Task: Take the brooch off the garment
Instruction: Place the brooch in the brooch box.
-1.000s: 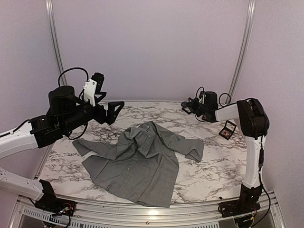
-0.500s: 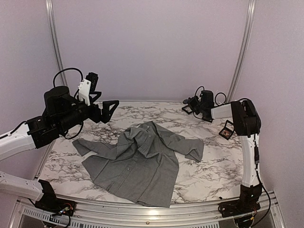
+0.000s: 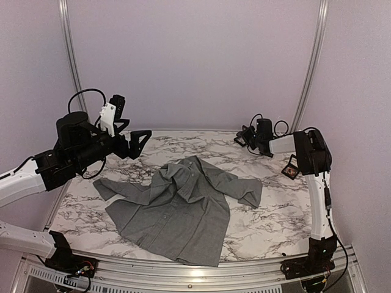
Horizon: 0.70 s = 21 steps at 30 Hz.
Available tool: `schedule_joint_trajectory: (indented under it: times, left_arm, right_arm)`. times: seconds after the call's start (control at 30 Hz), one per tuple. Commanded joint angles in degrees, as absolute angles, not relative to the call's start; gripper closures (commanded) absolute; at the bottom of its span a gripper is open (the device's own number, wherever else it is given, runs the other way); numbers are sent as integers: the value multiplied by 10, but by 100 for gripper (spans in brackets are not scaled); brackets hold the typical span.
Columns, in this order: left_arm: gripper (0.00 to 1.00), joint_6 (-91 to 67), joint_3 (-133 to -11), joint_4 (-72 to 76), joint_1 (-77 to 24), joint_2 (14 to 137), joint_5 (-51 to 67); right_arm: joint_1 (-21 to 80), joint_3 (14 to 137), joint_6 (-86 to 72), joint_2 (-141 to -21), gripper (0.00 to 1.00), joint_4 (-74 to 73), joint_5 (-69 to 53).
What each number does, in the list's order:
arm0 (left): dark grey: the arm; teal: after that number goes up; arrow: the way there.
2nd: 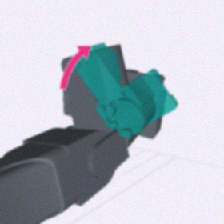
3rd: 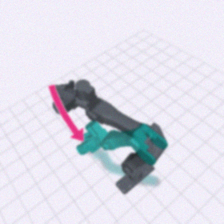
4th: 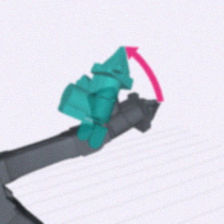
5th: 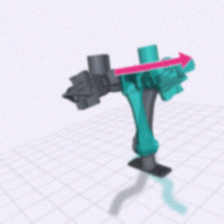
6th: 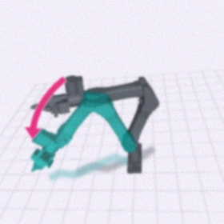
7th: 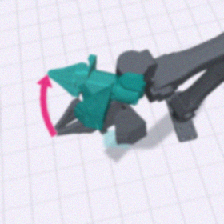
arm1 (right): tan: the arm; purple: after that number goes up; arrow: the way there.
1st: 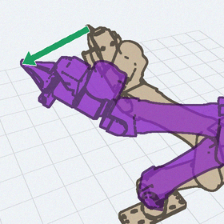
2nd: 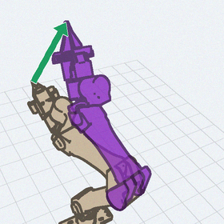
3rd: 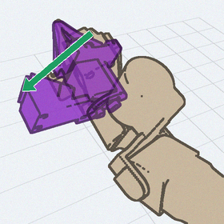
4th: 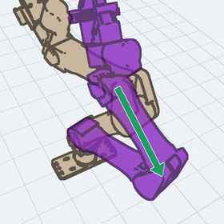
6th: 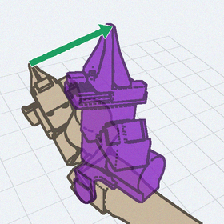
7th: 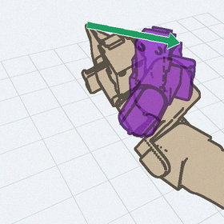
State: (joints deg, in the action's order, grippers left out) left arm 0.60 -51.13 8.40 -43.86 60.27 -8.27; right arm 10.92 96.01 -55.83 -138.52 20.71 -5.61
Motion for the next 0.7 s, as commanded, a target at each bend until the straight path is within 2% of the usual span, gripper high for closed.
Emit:
schedule_joint_trajectory:
  times: [0.0, 0.67]
  left_arm:
    - [1, 5, -504, 86, -433, 592, -72]
    - [1, 5, -502, 87, -425, 590, -63]
  right_arm:
    - [101, 999, -570, -1409, 100, 189, -37]
    - [102, 1037, -579, -1434, 100, 151, -12]
